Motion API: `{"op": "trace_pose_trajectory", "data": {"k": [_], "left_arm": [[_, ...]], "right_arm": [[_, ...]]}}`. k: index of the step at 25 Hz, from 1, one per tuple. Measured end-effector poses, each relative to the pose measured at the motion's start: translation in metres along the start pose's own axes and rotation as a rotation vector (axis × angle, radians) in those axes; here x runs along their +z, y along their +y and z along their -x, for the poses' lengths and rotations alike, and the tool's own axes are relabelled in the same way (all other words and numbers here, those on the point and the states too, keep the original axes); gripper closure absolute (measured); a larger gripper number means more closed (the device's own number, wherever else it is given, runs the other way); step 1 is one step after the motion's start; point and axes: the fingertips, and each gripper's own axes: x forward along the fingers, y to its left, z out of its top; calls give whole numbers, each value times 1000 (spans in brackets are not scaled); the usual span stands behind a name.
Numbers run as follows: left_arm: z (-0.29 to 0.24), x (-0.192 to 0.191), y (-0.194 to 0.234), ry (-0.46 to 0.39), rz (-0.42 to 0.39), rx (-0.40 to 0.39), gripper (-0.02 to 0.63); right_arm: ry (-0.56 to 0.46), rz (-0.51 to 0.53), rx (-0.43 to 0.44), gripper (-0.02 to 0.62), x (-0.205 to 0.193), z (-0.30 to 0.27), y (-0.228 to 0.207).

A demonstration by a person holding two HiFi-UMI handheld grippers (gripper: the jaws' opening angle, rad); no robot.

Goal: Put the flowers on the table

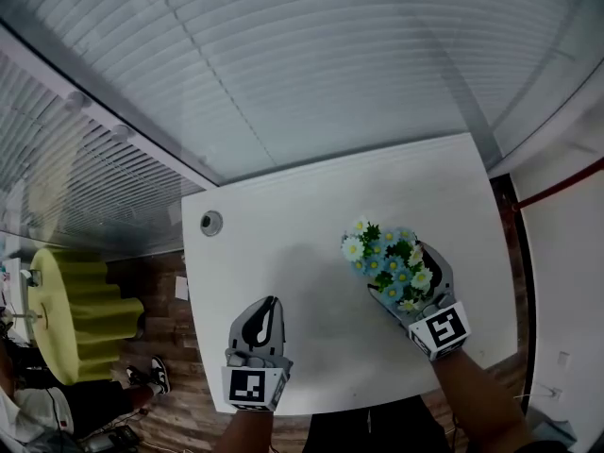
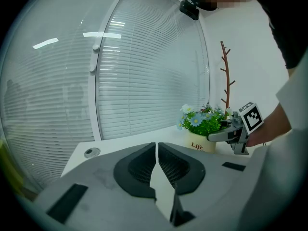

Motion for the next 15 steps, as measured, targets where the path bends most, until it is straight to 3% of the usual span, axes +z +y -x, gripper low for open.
{"op": "trace_pose_trajectory", "data": {"k": [15], "left_arm": [[10, 25, -3, -64, -3, 11, 584]], "right_arm": [[-21, 3, -4, 110, 16, 33, 5]]}}
